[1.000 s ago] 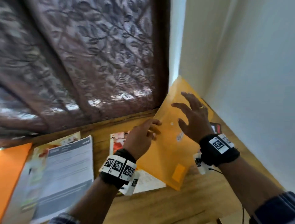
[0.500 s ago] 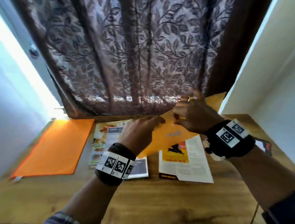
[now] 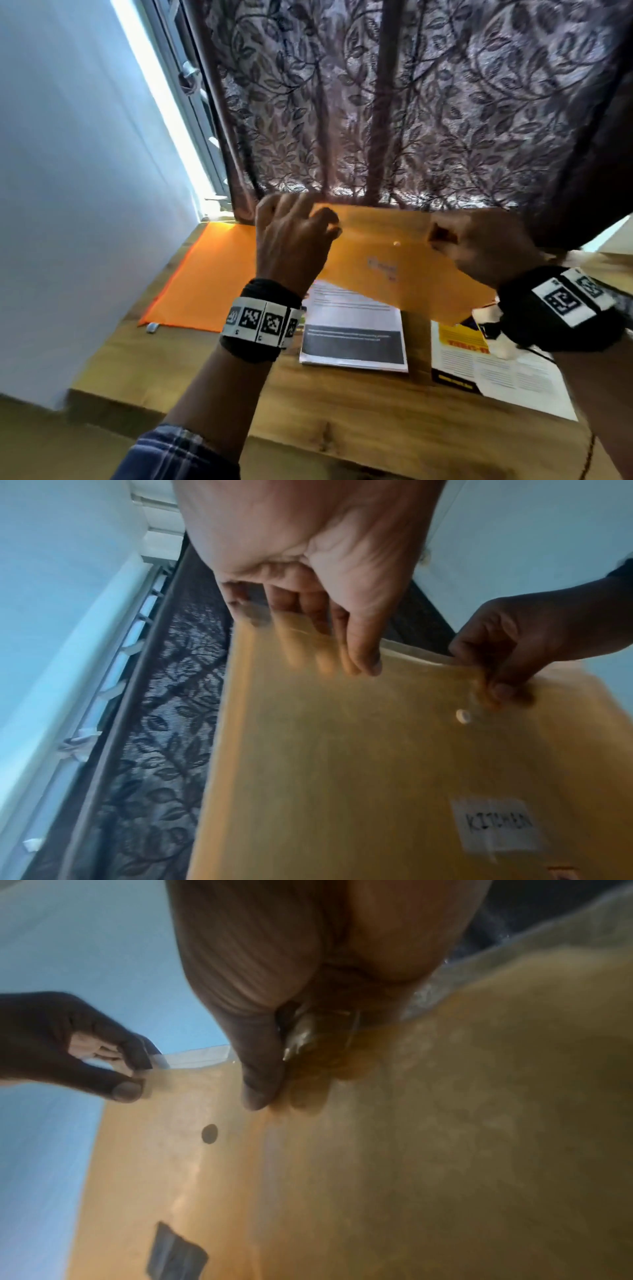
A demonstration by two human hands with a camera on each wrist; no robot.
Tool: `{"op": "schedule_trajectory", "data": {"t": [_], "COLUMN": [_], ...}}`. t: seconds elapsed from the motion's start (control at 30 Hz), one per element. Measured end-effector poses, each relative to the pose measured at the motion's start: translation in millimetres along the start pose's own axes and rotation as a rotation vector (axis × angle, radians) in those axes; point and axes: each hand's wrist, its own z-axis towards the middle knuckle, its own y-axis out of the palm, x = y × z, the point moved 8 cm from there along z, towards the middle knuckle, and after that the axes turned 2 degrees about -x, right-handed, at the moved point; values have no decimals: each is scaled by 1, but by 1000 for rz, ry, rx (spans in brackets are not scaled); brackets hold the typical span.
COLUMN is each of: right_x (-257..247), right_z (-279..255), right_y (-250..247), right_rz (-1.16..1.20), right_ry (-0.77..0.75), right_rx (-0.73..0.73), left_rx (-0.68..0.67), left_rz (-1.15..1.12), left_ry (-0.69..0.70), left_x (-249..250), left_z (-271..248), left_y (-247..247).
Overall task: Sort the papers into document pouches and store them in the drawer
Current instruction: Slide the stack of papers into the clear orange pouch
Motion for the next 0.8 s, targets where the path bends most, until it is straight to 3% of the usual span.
{"op": "schedule_trajectory", "data": {"t": [0.07, 0.17, 0.27, 0.33, 0.47, 0.53, 0.67, 0.8], "right_x": [6, 17, 12, -3, -51, -72, -122, -158], "right_z": [11, 31, 52, 57, 62, 61, 63, 71], "right_y": [8, 36, 79, 112, 181, 217, 274, 288], "right_rz": [143, 561, 879, 1025, 1280, 1254, 859, 481], "right_ry": [49, 209, 342, 424, 572, 620, 551, 618], "right_rx": [33, 57, 65, 33, -106, -187, -383, -336], "left_rx": [32, 118, 11, -101, -234, -247, -348, -519], "left_rz": [10, -170, -222, -336, -742, -903, -757, -594], "left_ry": [-113, -244, -401, -620, -1201, -1379, -1395, -1334], "left_x": [-29, -68, -104, -129, -167, -182, -238, -292], "left_z": [1, -6, -29, -59, -126, -154, -187, -206], "left_y": [-7, -15, 10, 35, 78, 92, 107, 121]}}
